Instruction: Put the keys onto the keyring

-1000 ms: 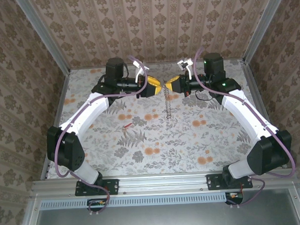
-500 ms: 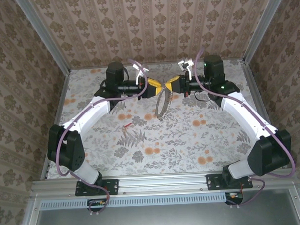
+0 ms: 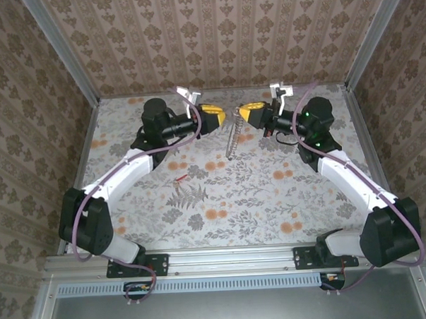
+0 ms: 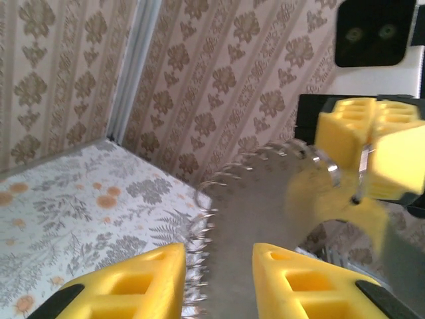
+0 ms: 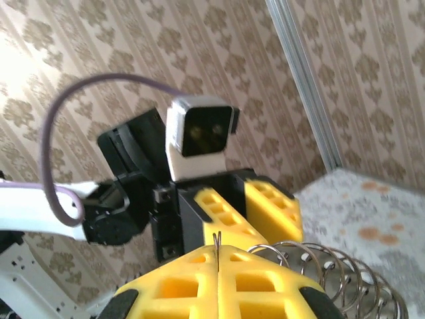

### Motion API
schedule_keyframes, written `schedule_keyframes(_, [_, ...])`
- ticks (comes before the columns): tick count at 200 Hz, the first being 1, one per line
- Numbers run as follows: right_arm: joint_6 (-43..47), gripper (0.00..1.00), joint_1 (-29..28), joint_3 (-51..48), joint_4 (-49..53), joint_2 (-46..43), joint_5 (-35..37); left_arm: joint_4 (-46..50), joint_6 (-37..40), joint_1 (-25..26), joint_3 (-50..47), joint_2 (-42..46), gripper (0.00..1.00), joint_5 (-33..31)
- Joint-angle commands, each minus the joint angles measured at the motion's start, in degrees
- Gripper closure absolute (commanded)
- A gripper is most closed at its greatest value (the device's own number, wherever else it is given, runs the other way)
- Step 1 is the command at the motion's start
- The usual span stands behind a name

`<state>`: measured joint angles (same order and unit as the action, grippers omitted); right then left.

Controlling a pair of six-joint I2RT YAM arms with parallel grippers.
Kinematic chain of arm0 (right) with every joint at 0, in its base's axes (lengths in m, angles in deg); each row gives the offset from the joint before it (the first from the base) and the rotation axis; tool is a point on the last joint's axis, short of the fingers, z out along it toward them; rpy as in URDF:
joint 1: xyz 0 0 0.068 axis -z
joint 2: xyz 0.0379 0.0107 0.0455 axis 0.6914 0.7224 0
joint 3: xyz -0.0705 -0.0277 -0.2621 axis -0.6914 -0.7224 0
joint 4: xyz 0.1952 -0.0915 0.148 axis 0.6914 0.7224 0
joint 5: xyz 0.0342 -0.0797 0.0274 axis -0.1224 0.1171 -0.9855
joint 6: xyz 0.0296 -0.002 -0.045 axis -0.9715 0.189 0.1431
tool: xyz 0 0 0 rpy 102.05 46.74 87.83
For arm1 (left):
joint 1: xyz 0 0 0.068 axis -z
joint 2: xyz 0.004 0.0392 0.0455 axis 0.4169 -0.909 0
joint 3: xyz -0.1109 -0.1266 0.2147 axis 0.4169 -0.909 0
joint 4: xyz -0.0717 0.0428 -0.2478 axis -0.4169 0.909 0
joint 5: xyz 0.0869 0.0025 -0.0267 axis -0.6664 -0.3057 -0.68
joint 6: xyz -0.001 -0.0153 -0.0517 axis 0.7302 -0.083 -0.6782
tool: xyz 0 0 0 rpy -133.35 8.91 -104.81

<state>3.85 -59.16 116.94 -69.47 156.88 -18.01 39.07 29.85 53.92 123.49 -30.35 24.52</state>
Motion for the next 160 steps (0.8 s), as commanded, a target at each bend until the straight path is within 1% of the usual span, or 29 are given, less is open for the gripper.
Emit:
schedule_keyframes(1, [-6.71, 1.0, -0.67, -1.25, -17.29, -1.25, 3.68, -4.78, -2.03, 0.17, -0.99, 2.33, 0.68, -4.98])
schedule_keyframes(39, [-11.37, 1.0, -2.19, -0.55, -27.89, 1.39, 6.92, -7.72, -4.29, 0.17, -1.76, 3.38, 0.68, -6.52])
schedule_keyframes(104, [-17.37, 1.0, -2.84, 0.08, -37.39, 4.87, 10.7, -10.68, -5.72, 0.52, -1.24, 2.51, 0.67, -6.5])
schedule_keyframes(119, [-18.53, 1.0, -2.97, 0.7, -38.52, 5.43, 11.15, -11.69, -6.25, 0.52, -0.89, 1.66, 0.68, -6.1])
schedule_keyframes(125, [-18.56, 1.0, -3.18, 0.89, -38.49, 7.22, 11.46, -11.93, -6.4, 0.52, -0.76, 1.4, 0.68, -6.15])
schedule_keyframes(160, [-19.07, 1.0, -3.7, 1.8, -38.62, 8.19, 11.79, -14.11, -7.34, 0.52, -0.24, 0.42, 0.68, -6.07])
